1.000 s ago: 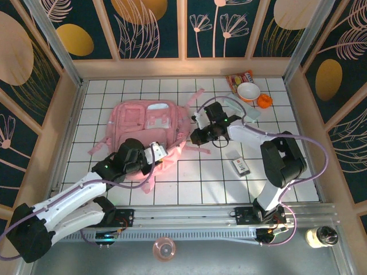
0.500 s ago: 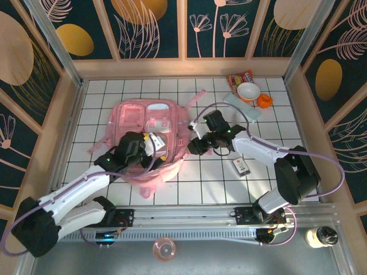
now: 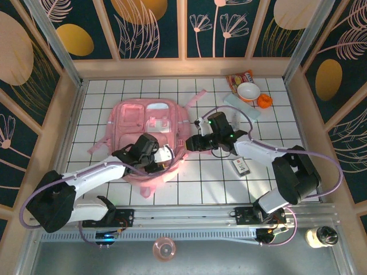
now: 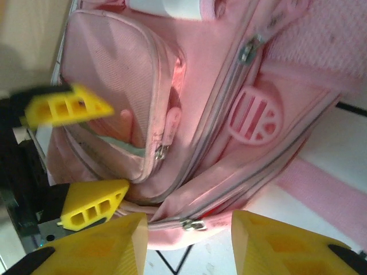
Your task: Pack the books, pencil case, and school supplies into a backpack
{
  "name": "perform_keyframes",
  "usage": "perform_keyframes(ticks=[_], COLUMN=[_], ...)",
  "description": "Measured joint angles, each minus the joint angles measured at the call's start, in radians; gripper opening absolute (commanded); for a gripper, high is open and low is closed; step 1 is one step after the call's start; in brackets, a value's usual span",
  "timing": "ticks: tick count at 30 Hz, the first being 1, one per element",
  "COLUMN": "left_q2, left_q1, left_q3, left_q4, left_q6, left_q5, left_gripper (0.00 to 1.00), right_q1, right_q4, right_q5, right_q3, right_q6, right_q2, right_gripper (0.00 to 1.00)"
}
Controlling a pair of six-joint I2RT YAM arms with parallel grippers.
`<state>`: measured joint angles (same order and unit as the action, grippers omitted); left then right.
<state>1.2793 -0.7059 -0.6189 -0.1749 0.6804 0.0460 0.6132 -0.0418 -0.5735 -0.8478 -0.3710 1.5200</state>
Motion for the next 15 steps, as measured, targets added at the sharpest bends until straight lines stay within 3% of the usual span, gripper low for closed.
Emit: perform_keyframes(ticks=[2, 3, 13, 15], left_q2=[0.003, -0.002, -0.290, -0.296], left_q1=[-0.005, -0.002, 0.021, 0.027], left_q3=[0.000, 0.000, -0.034, -0.040], left_q4=[0.007, 0.014, 0.098, 0.108], left_q6=[0.003, 0.005, -0.035, -0.037], left_q5=[0.029, 0.049, 0.095, 0.106], left_gripper=[0.05, 0.00, 0.00, 0.12], right_q1=[0.006, 0.009, 0.012, 0.018], right_q4=[0.010, 0.016, 0.102, 0.108], right_q5=[-0.004, -0.004, -0.020, -0.023], right_q3=[0.000, 0.000, -0.007, -0.024], right_q6=[-0.038, -0.056, -0.122, -0.138], right_q2=[0.009, 0.009, 0.009, 0.017], right_gripper=[0.42, 0.42, 0.46, 0.46])
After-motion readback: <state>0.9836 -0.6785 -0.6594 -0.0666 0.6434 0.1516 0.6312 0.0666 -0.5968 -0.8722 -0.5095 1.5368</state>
